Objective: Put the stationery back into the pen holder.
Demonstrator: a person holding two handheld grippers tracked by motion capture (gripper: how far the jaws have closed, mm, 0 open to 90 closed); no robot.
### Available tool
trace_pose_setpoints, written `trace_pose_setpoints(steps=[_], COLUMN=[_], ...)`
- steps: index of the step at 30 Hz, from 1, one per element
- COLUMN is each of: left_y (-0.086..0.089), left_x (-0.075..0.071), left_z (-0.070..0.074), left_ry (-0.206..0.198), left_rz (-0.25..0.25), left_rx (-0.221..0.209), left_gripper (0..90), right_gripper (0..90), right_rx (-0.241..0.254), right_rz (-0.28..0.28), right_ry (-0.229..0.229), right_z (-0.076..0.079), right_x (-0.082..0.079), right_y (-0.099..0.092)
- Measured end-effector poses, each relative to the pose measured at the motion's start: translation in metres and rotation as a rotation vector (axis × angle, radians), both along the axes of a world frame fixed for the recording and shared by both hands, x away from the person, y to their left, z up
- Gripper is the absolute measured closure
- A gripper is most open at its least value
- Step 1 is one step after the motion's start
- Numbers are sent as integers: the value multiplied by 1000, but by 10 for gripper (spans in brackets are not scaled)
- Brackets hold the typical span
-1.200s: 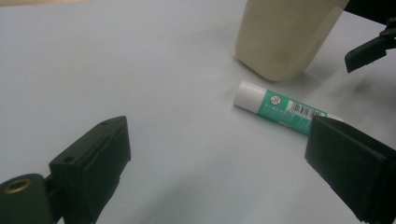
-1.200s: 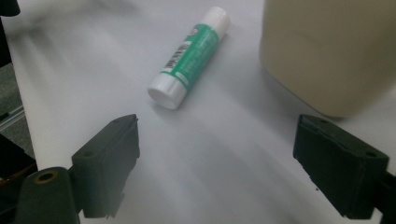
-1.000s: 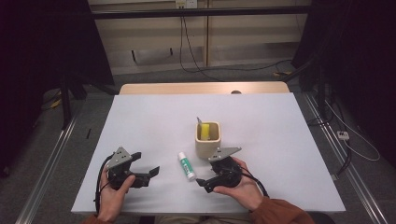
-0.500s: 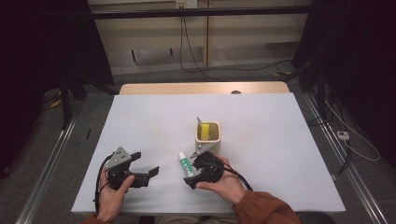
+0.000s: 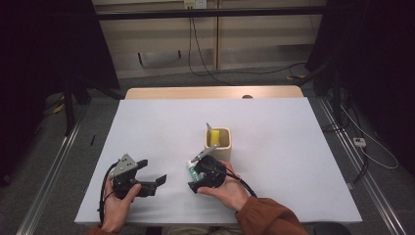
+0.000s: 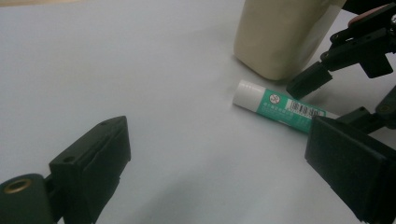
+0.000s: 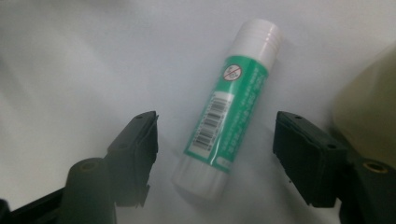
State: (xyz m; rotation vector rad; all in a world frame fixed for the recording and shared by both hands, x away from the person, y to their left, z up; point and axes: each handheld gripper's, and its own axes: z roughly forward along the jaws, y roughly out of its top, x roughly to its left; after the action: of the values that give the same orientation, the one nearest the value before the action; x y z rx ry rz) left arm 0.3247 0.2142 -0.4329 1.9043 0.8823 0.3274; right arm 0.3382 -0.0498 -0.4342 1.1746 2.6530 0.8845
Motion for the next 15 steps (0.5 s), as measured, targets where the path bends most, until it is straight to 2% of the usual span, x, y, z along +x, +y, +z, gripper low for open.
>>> trace_pose_setpoints(steps=[8, 15], left_y=[-1, -2], left_x=[-1, -2], left_z=[1, 1], left_ry=[-10, -16], left_rz=[-11, -13], left_rx=[11, 13], left_gripper=[72, 73], right_gripper=[353, 407], right_rx=[-31, -51], right_rz=[-33, -74], right_ry=[22, 10], right_z=[-2, -4], right_x=[8, 13], right_y=[10, 18])
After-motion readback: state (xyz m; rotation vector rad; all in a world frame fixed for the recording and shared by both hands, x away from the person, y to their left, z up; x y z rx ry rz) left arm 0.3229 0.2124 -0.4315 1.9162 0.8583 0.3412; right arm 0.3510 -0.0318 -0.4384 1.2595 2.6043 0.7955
